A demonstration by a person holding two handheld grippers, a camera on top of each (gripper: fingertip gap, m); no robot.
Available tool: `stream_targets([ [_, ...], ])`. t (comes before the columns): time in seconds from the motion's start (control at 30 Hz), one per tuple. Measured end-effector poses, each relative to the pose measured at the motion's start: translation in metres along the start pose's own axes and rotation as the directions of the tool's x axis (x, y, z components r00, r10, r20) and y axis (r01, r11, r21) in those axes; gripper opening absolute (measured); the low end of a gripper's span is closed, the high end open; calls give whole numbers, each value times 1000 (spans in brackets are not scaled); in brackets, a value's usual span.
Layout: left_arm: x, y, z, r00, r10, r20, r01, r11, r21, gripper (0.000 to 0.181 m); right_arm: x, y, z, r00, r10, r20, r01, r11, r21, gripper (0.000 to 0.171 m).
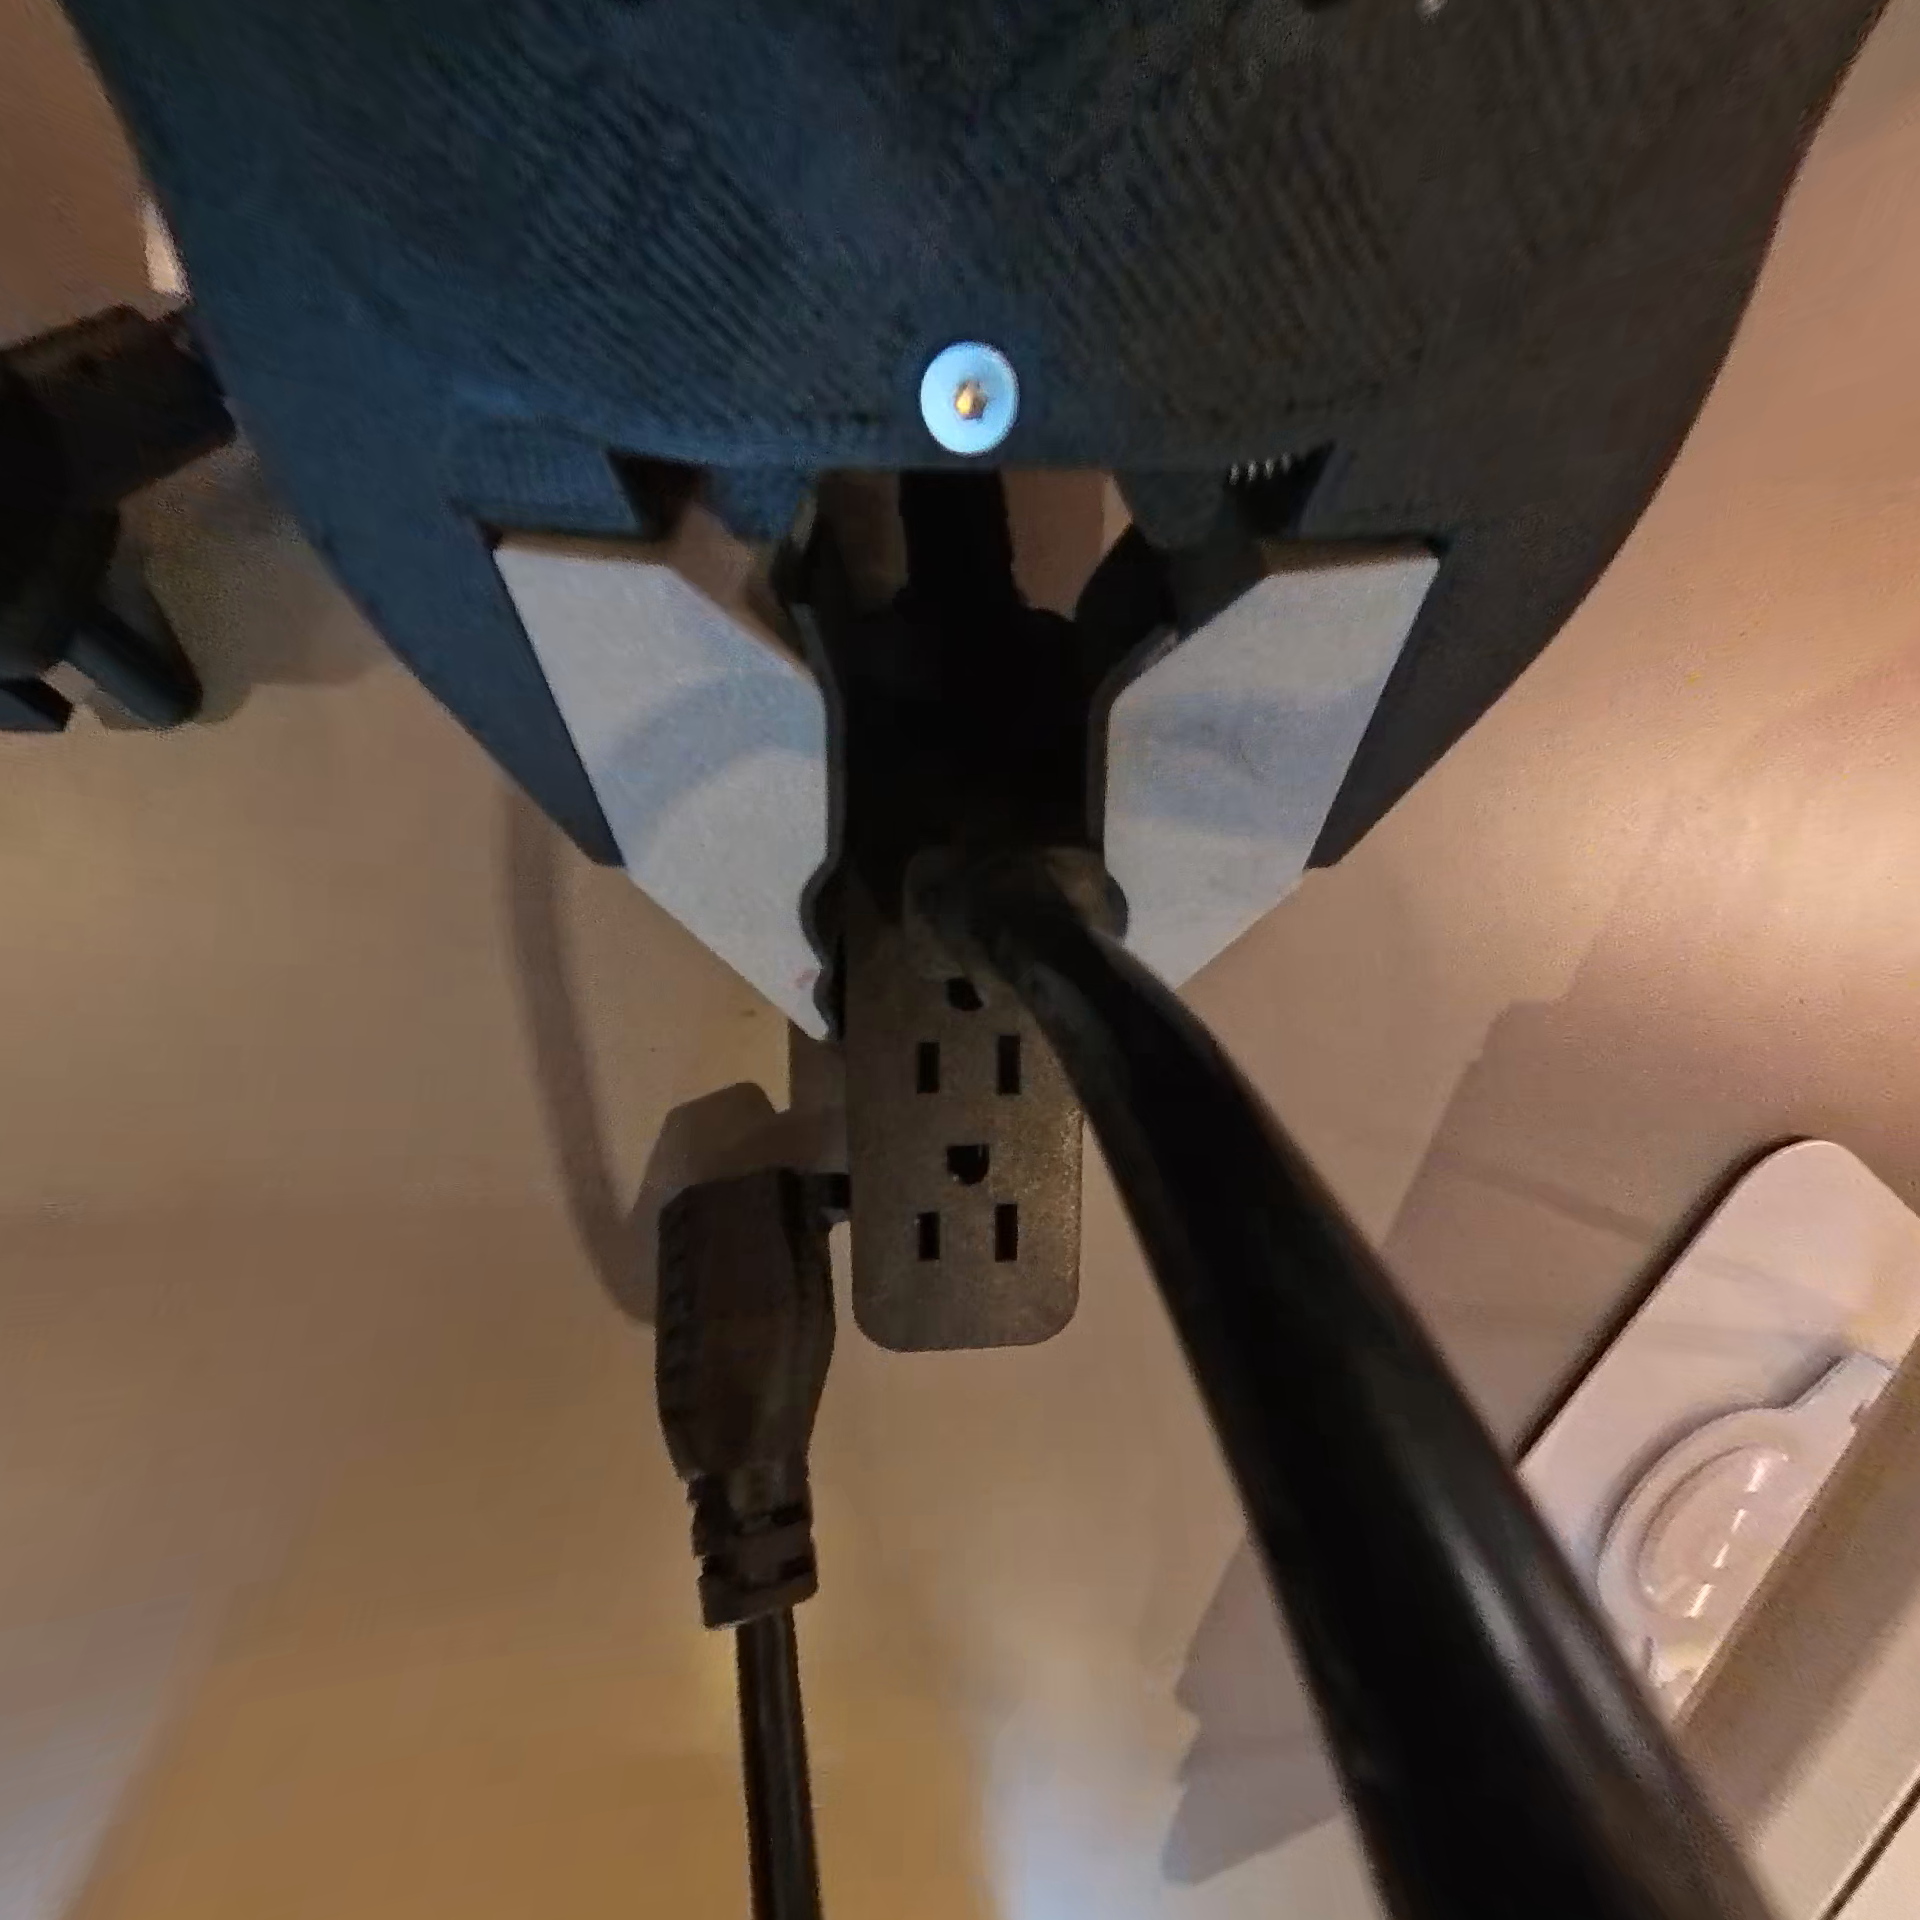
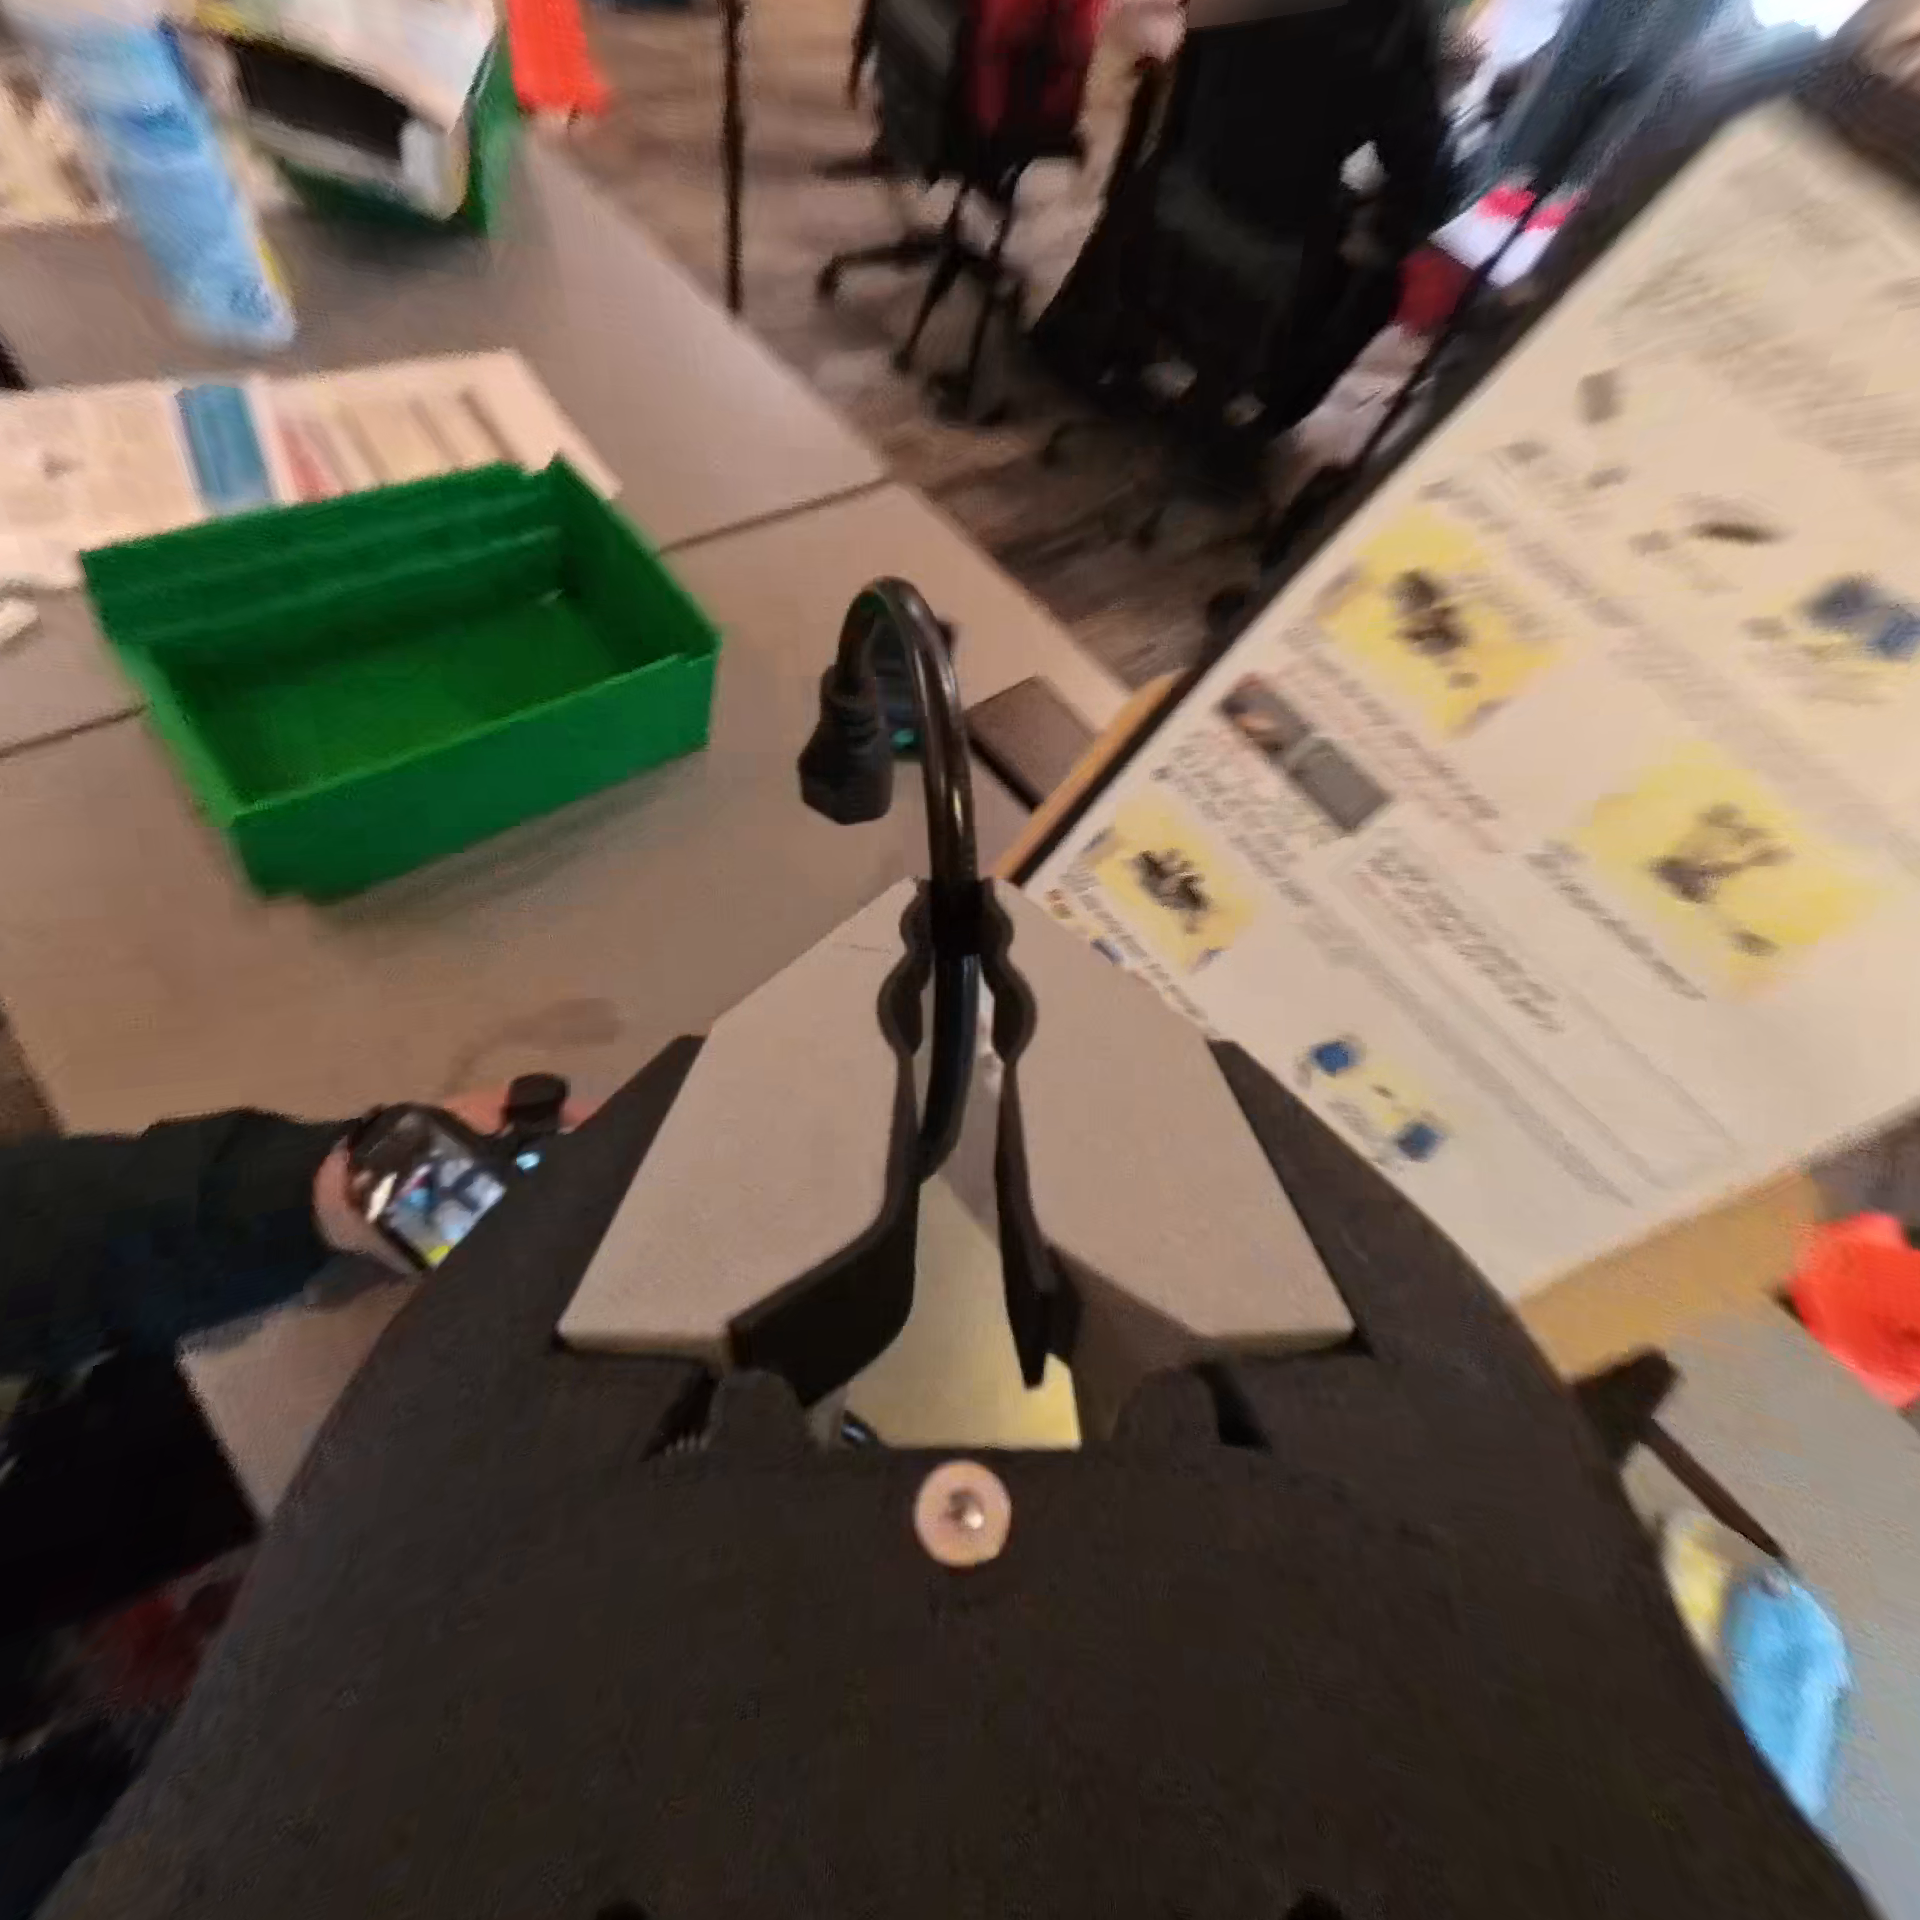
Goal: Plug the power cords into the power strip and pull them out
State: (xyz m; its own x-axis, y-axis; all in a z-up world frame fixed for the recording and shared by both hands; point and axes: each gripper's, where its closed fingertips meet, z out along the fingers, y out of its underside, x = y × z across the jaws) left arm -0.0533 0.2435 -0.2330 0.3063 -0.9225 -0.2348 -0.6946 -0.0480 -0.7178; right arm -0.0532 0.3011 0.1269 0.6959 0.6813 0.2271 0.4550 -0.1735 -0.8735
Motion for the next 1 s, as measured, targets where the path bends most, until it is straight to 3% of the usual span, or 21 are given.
stream_targets([
  [0.07,-1,1,0,1000,-11,-1,11,1000,-2,42,32,-2,-39,995,15,-95,-10,998,54,5],
  [0.2,-6,2,-2,999,-34,21,34,999,-4,42,92,31,-112,960,40,-276,-35,999,25,5],
  [0.33,-8,-2,-2,999,-38,36,37,999,18,42,142,89,-172,899,74,-431,-94,995,-25,5],
  [0.47,-8,-4,-3,998,-23,52,22,999,23,42,178,156,-207,820,42,-571,-94,994,-62,5],
  [0.6,-9,-2,-1,998,-31,48,30,999,19,42,187,223,-192,845,151,-513,-194,981,-30,0],
  [0.67,-9,-1,0,998,-37,42,36,999,15,42,200,259,-188,818,196,-540,-298,949,-107,28],
  [0.7,-9,0,0,998,-40,41,39,999,12,42,206,267,-189,807,203,-554,-316,942,-115,33],
  [0.87,-8,1,0,999,-39,35,38,999,7,43,207,239,-200,821,272,-502,-292,956,41,37],
  [1.0,-8,1,1,999,-35,35,35,999,1,42,171,210,-183,890,309,-336,-278,951,137,51],
])
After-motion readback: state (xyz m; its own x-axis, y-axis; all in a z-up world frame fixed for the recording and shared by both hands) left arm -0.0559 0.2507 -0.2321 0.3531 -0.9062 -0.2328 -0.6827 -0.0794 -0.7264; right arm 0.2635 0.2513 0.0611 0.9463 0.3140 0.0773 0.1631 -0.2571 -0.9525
